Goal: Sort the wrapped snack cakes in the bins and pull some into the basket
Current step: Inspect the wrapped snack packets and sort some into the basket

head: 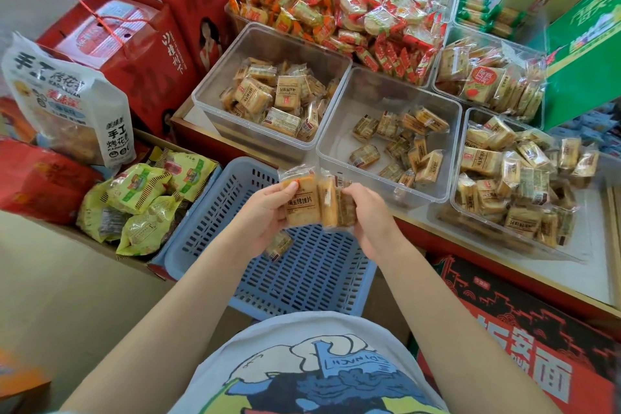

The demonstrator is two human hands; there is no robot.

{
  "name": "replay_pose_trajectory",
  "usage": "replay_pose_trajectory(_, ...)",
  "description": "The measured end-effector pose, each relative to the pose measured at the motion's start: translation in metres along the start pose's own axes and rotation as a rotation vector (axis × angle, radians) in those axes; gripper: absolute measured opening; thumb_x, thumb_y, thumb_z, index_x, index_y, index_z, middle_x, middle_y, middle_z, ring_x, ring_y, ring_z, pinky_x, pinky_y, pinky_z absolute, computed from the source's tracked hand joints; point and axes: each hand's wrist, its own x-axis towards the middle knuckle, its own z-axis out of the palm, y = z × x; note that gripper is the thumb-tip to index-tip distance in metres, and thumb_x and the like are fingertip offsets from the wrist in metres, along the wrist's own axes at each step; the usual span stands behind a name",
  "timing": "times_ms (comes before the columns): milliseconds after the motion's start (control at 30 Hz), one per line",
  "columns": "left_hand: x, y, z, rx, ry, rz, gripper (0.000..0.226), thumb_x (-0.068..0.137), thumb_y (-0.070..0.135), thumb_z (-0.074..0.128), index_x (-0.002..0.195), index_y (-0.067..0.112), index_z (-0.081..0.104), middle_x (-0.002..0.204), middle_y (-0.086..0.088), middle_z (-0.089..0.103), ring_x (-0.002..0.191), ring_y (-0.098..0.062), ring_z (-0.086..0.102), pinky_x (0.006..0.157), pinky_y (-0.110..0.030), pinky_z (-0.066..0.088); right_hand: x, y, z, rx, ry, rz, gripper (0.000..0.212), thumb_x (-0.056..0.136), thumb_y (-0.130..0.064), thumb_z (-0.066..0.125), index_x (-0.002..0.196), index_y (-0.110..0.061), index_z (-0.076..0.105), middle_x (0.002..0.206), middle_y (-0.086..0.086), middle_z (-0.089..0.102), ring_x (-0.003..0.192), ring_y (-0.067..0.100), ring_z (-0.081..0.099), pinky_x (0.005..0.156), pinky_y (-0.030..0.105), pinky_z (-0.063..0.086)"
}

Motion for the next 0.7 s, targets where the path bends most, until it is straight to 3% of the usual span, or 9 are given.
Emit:
replay_pose_trajectory(133, -0.008, 0.01, 0.014, -0.119, -0.166, -0.029, 0.048, 0.106, 0.039, 0.038, 0.132, 0.004, 0.061, 0.113, -0.016, 0.071, 0.091, -0.023, 0.071, 0.076, -0.034, 0.058, -0.006, -0.006, 0.003, 0.028, -0.183, -0.011, 0.048, 0.104, -0.052, 0.039, 0.103, -0.014, 0.069, 0.092, 0.011, 0.066, 0.077, 0.019, 0.062, 0.063, 0.031, 0.05)
replay_pose_trajectory(200, -0.009, 0.012, 0.02, -0.139, -0.212, -0.025, 0.062, 0.099, 0.058, 0.039, 0.124, 0.006, 0.064, 0.099, -0.011, 0.073, 0.079, -0.018, 0.071, 0.068, -0.028, 0.057, -0.006, -0.008, 0.007, -0.011, -0.212, -0.049, 0.061, 0.09, -0.066, 0.059, 0.114, -0.011, 0.068, 0.095, 0.012, 0.065, 0.075, 0.019, 0.06, 0.057, 0.03, 0.047)
replay_pose_trajectory(267, -0.008, 0.012, 0.02, -0.141, -0.231, -0.006, 0.058, 0.095, 0.063, 0.052, 0.112, 0.01, 0.067, 0.087, -0.005, 0.069, 0.07, -0.014, 0.066, 0.063, -0.024, 0.054, -0.003, -0.007, 0.006, 0.004, -0.204, -0.039, 0.087, 0.078, -0.063, 0.076, 0.129, 0.004, 0.052, 0.096, 0.014, 0.061, 0.071, 0.019, 0.058, 0.053, 0.03, 0.046)
replay_pose_trajectory(300, -0.006, 0.013, 0.019, -0.163, -0.231, -0.005, 0.05, 0.094, 0.059, 0.059, 0.104, 0.011, 0.069, 0.085, -0.004, 0.065, 0.066, -0.013, 0.062, 0.061, -0.023, 0.052, -0.002, -0.007, 0.005, 0.039, -0.197, -0.035, 0.084, 0.079, -0.056, 0.077, 0.127, 0.007, 0.048, 0.094, 0.013, 0.06, 0.068, 0.019, 0.058, 0.052, 0.031, 0.046)
replay_pose_trajectory(367, -0.004, 0.013, 0.015, -0.223, -0.197, -0.025, 0.043, 0.092, 0.05, 0.064, 0.098, 0.007, 0.069, 0.087, -0.007, 0.063, 0.067, -0.014, 0.06, 0.062, -0.023, 0.051, -0.002, -0.008, 0.001, 0.128, -0.209, -0.026, 0.055, 0.087, -0.045, 0.07, 0.117, -0.004, 0.05, 0.092, 0.013, 0.061, 0.069, 0.021, 0.06, 0.058, 0.034, 0.051)
replay_pose_trajectory(433, -0.002, 0.013, 0.014, -0.272, -0.155, -0.036, 0.057, 0.093, 0.052, 0.058, 0.116, 0.0, 0.066, 0.099, -0.013, 0.069, 0.079, -0.02, 0.066, 0.068, -0.029, 0.054, -0.005, -0.011, -0.002, 0.218, -0.219, -0.019, 0.033, 0.099, -0.038, 0.058, 0.109, -0.007, 0.057, 0.097, 0.016, 0.063, 0.079, 0.024, 0.065, 0.077, 0.043, 0.057)
replay_pose_trajectory(533, 0.001, 0.014, 0.013, -0.296, -0.125, -0.025, 0.063, 0.104, 0.055, 0.038, 0.135, 0.005, 0.062, 0.114, -0.016, 0.072, 0.093, -0.026, 0.071, 0.077, -0.037, 0.055, -0.006, -0.011, -0.006, 0.25, -0.123, -0.003, 0.039, 0.105, -0.038, 0.046, 0.114, -0.008, 0.069, 0.109, 0.019, 0.07, 0.096, 0.031, 0.068, 0.1, 0.052, 0.052)
replay_pose_trajectory(700, 0.009, 0.009, 0.011, -0.163, -0.023, -0.005, 0.06, 0.105, 0.054, 0.038, 0.135, 0.008, 0.062, 0.126, -0.023, 0.069, 0.105, -0.034, 0.07, 0.085, -0.045, 0.055, 0.002, -0.007, -0.006, 0.21, -0.005, 0.037, 0.051, 0.106, -0.046, 0.037, 0.128, -0.01, 0.067, 0.122, 0.018, 0.072, 0.117, 0.04, 0.067, 0.104, 0.056, 0.051)
